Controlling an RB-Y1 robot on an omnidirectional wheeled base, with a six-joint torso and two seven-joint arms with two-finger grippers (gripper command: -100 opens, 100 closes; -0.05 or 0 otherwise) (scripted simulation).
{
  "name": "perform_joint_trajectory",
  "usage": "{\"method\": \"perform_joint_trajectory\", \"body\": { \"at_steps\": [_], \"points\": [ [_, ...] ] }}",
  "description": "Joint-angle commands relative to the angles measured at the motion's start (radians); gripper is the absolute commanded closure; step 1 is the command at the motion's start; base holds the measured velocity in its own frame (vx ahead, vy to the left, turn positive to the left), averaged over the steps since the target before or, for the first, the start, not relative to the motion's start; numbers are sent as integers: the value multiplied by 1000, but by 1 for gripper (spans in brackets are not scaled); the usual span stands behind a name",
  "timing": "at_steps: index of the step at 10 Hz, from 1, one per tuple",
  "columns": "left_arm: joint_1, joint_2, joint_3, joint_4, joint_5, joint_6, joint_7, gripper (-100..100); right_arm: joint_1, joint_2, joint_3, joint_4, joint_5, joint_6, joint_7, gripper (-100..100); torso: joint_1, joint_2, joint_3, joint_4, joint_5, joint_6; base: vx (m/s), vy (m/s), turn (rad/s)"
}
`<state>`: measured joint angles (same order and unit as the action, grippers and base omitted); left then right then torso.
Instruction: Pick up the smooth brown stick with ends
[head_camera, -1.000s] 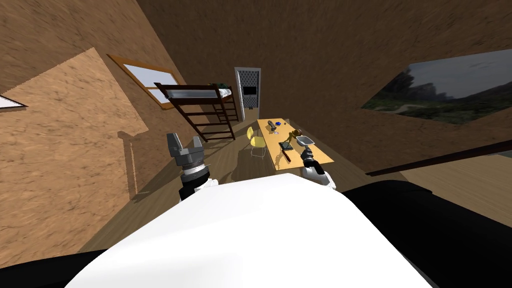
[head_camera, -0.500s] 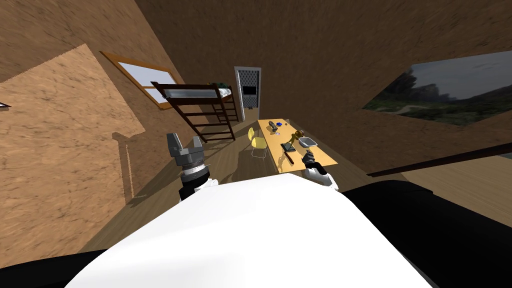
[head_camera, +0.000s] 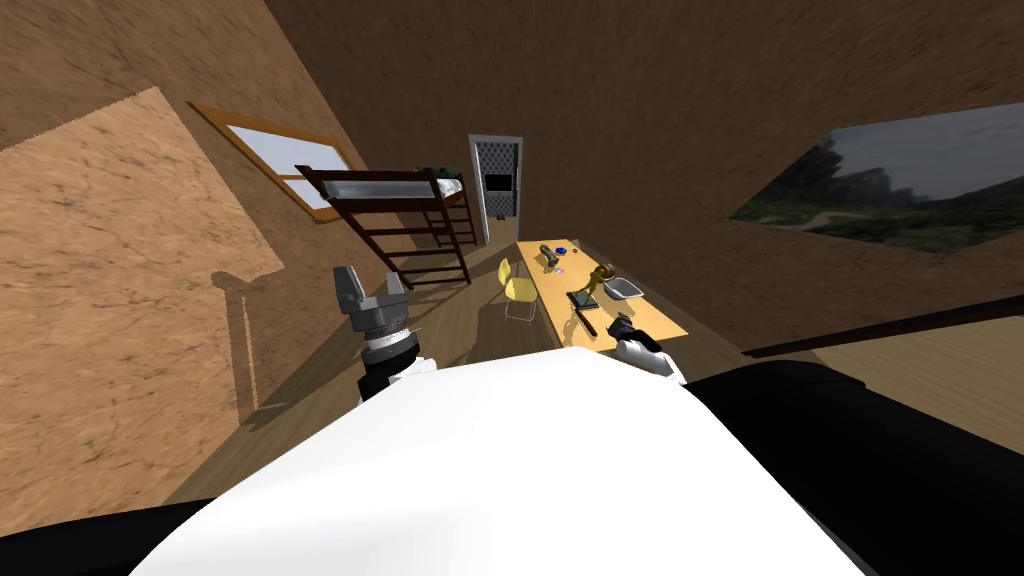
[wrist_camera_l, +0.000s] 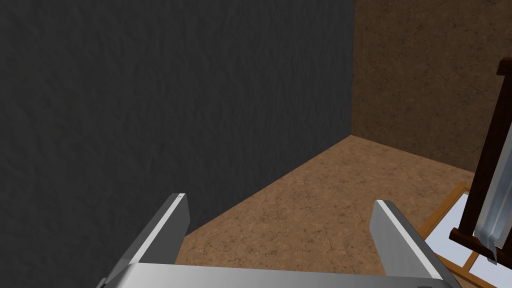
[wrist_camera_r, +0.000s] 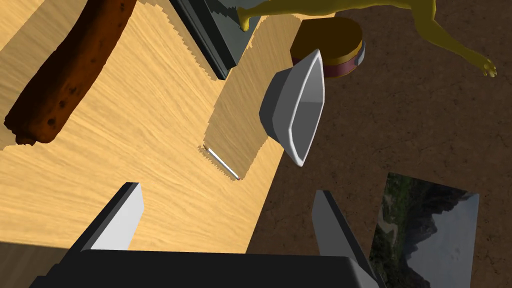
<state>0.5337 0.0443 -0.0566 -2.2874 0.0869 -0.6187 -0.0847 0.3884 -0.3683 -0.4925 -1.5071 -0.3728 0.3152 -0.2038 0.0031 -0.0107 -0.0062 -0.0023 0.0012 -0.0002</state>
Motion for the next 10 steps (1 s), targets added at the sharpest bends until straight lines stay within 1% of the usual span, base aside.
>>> {"method": "perform_joint_trajectory", "body": {
  "at_steps": [1, 2, 3, 4, 5, 6, 7, 8, 9, 10],
  "points": [
    [0, 0, 0, 0, 0, 0, 0, 0, -12, -3, -10, 19, -6, 50, -14, -100, 0, 0, 0, 0, 0, 0, 125, 58, -21],
    [0, 0, 0, 0, 0, 0, 0, 0, -12, -3, -10, 19, -6, 63, -14, -100, -1, 1, 0, 0, 0, 0, 45, 13, 5],
    [0, 0, 0, 0, 0, 0, 0, 0, -13, -17, -19, 59, -34, 101, -39, -100, -3, 5, 3, 1, 0, 0, 95, -12, -19],
    [0, 0, 0, 0, 0, 0, 0, 0, -13, -17, -19, 59, -34, 123, -39, -100, -5, 4, 2, 1, -1, 0, 102, 6, -15],
    [0, 0, 0, 0, 0, 0, 0, 0, -14, -32, -28, 92, -61, 164, -65, -100, -4, 3, 2, 1, -1, 0, 148, 35, -20],
    [0, 0, 0, 0, 0, 0, 0, 0, -14, -32, -28, 97, -61, 182, -65, -100, -3, 1, 0, 0, -1, 0, 125, 34, -10],
    [0, 0, 0, 0, 0, 0, 0, 0, -14, -46, -35, 135, -89, 213, -91, -100, -3, 2, 1, 0, 0, 0, 155, 34, -27],
    [0, 0, 0, 0, 0, 0, 0, 0, -14, -46, -35, 135, -89, 235, -91, -100, -3, 0, 0, 0, 0, 0, 127, 16, -10],
    [0, 0, 0, 0, 0, 0, 0, 0, -14, -46, -35, 135, -89, 241, -91, -100, -3, 1, 1, 0, -1, 0, 50, 0, 6],
    [0, 0, 0, 0, 0, 0, 0, 0, -14, -60, -40, 172, -116, 281, -117, -100, -4, 5, 3, 1, -1, 0, 106, 3, -14]
  ]
}}
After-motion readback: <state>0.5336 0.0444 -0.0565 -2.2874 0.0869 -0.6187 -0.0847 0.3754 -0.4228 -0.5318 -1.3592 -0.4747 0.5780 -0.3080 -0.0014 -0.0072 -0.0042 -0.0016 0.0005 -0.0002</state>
